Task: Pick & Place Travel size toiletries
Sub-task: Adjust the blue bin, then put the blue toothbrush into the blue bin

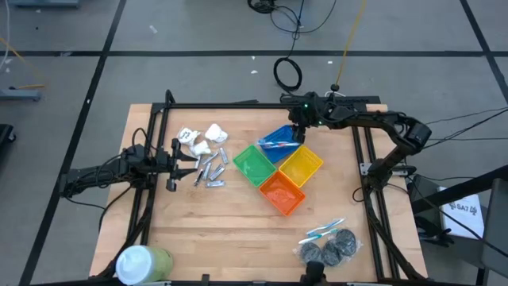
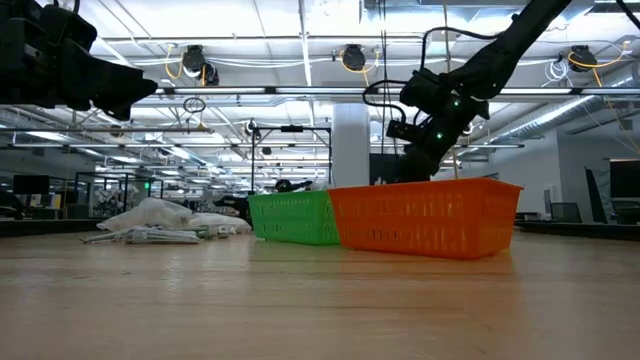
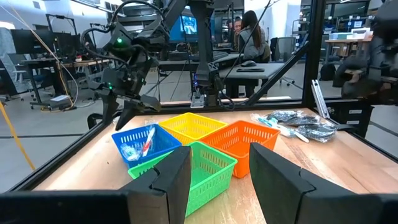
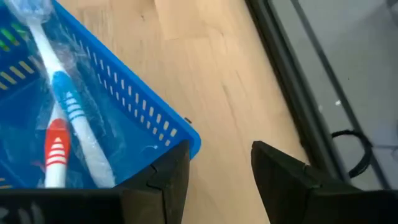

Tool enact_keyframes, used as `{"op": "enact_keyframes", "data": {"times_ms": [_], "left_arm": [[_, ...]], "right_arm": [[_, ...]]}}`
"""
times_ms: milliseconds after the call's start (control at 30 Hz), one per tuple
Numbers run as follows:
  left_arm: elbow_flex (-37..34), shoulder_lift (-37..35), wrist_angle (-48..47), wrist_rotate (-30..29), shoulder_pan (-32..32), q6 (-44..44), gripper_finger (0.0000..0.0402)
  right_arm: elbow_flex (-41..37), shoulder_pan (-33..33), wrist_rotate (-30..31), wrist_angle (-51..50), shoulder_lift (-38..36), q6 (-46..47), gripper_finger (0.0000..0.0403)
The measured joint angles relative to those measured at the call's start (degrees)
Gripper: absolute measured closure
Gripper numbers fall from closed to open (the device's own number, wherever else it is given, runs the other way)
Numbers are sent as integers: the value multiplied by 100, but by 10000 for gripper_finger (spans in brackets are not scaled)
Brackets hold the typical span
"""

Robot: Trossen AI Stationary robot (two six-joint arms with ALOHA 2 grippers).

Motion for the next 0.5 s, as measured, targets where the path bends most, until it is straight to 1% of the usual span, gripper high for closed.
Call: {"op": "enact_keyframes", "data": {"times_ms": [100, 167, 233, 300, 367, 433, 500], "left_arm": [[-1, 0, 0, 0, 1, 0, 243], [0, 0, -1, 0, -1, 1, 243], [-1, 0, 0, 0, -1, 0, 243], [-1, 0, 0, 0, 1, 0, 243], [0, 0, 0, -2, 1, 2, 243], [0, 0, 0, 0, 1, 0, 243], [0, 0, 0, 0, 1, 1, 243]], "right_arm": [[0, 91, 0, 46, -289, -76, 243], [0, 203, 9, -62, -612, -60, 243], [0, 417, 25, -422, -1072, -122, 243], [2, 759, 33, -985, -1605, -370, 243], [2, 1233, 310, -1782, -2116, -579, 243], [2, 1864, 793, -2548, -2572, -639, 243], [0, 2608, 1336, -3235, -2991, -294, 243]]}}
